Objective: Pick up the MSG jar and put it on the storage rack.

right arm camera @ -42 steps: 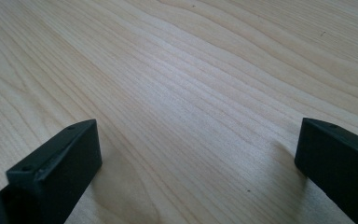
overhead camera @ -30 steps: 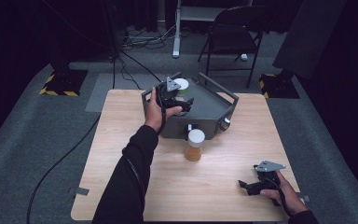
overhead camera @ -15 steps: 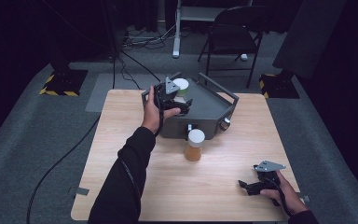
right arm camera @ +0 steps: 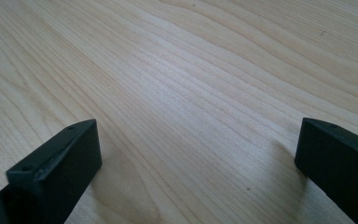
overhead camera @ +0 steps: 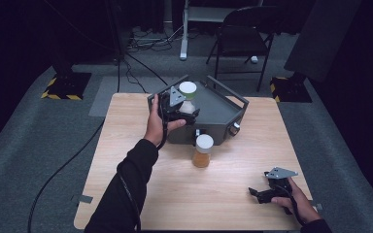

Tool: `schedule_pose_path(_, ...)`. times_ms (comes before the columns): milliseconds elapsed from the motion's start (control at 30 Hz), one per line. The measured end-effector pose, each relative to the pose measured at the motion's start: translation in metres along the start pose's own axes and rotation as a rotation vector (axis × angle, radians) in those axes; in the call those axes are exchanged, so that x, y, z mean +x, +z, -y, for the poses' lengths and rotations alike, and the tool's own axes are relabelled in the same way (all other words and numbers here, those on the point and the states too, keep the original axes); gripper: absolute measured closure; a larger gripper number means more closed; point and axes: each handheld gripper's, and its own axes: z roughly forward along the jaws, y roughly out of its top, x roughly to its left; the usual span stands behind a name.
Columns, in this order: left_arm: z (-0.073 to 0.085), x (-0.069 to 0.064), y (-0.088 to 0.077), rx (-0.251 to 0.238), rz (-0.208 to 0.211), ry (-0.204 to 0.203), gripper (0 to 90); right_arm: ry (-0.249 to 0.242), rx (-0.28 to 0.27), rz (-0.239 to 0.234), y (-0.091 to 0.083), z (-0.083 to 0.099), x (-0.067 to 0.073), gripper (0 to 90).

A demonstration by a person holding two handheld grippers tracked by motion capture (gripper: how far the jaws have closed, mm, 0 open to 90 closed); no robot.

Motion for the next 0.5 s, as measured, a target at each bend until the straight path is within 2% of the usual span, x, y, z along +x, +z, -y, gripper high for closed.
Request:
schedule_pose_path(200,0.016,-0.003,-0.005,0.019,0.004,0.061,0.3,-0.001,0.000,0.001,0.000,0.000,0.000,0.1)
schedule_pose_path(400,0.028,-0.002,-0.012,0.028,0.014,0.064,0.3,0.000,0.000,0.001,0.000,0.000,0.000,0.1)
schedule_pose_path(500,0.036,-0.003,-0.017,0.043,0.029,0.084,0.3,0.000,0.000,0.000,0.000,0.000,0.000,0.1)
